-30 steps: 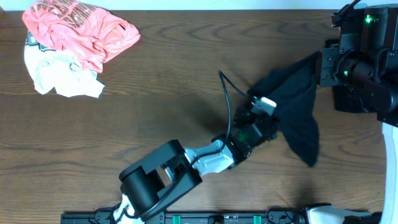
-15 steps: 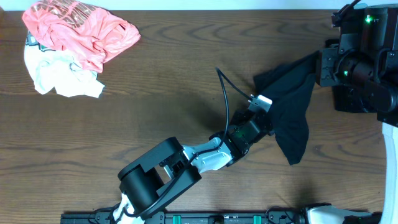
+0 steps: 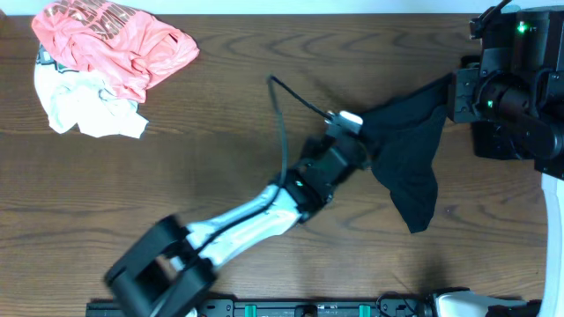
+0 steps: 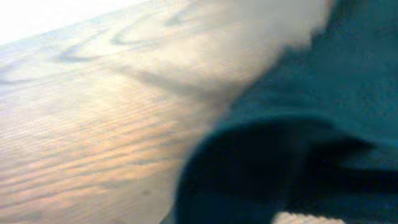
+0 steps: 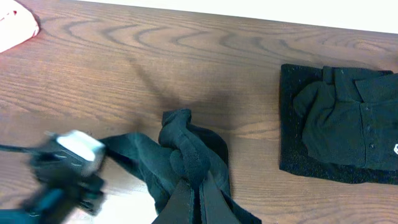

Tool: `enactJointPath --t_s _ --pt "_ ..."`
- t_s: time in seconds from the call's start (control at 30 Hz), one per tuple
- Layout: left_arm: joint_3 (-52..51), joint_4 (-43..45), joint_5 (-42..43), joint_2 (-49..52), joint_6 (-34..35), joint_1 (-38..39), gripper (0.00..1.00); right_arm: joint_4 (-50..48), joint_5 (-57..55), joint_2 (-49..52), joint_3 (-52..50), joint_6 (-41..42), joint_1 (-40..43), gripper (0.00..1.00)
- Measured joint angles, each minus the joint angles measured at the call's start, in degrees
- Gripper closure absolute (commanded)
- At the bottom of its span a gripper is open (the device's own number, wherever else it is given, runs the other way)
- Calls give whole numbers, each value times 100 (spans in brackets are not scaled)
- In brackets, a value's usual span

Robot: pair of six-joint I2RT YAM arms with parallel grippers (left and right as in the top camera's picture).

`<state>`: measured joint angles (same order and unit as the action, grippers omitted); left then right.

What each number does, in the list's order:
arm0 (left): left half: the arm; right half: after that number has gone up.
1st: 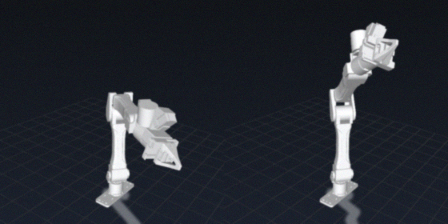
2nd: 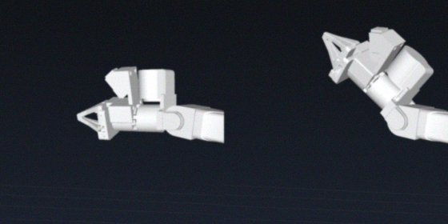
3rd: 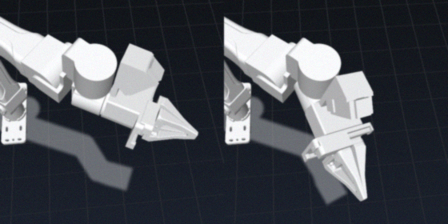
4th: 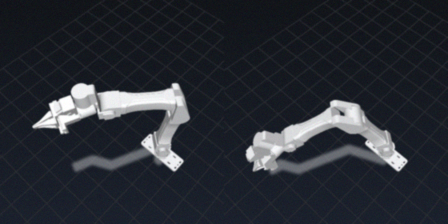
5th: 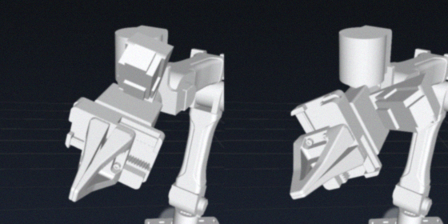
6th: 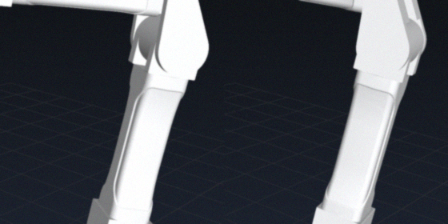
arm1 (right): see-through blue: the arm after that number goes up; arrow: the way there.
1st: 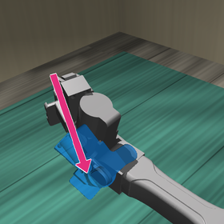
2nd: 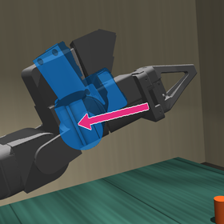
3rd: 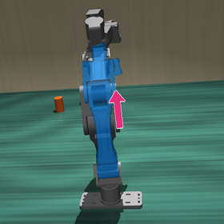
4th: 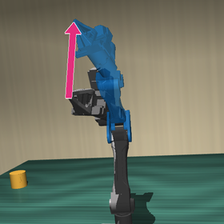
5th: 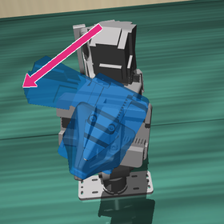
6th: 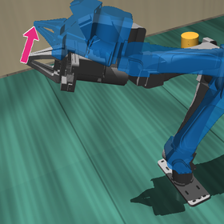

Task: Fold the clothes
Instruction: 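Stretch the black shirt leftward with the left gripper, right holding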

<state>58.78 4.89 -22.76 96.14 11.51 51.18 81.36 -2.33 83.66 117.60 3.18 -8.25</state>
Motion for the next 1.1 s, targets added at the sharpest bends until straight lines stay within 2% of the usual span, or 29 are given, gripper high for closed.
enactJointPath --t_s 0.67,0.9,1.1 --pt "0 -1862 -87 -3324 -306 -748 94 7 85 -260 0 0 0 99" --pt "9 -2090 -308 -4524 -546 -844 94 114 133 -800 0 0 0 99" --pt "17 -2122 -365 -5112 -629 -844 94 197 157 -1088 0 0 0 99"
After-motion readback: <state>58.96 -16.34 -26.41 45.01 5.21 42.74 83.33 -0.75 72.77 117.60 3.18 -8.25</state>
